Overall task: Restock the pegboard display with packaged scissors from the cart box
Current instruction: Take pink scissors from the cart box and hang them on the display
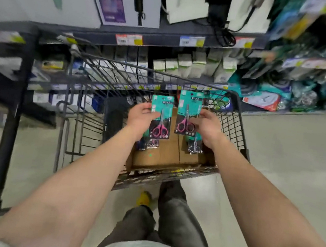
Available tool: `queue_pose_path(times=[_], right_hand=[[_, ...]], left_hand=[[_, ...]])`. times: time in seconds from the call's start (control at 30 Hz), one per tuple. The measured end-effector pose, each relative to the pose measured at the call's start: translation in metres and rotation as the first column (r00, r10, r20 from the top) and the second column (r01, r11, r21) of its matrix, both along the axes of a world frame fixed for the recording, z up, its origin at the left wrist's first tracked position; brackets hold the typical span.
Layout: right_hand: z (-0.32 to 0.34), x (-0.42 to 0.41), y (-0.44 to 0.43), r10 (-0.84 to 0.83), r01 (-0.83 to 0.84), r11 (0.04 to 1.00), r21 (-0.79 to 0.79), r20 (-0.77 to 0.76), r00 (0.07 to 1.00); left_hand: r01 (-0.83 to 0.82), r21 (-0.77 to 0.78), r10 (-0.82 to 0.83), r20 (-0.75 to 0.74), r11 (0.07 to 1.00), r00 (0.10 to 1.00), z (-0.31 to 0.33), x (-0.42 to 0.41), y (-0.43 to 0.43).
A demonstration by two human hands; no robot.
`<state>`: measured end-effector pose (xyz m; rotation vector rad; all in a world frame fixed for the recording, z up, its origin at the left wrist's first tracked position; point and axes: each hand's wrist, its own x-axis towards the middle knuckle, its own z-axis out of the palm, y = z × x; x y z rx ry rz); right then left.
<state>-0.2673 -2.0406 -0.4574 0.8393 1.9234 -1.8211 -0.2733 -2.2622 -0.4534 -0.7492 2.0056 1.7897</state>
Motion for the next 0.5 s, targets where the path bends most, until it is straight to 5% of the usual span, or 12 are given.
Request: queue_pose_path(times=[0.5], right_hand=[[0.124,0.065,0.048,-0.132,0.143,0.989,0.022,-0.264,0.955]], left_hand=[[0.295,0.045,-0.282,-0.194,0.954,0.94,0.109,0.003,0.048]])
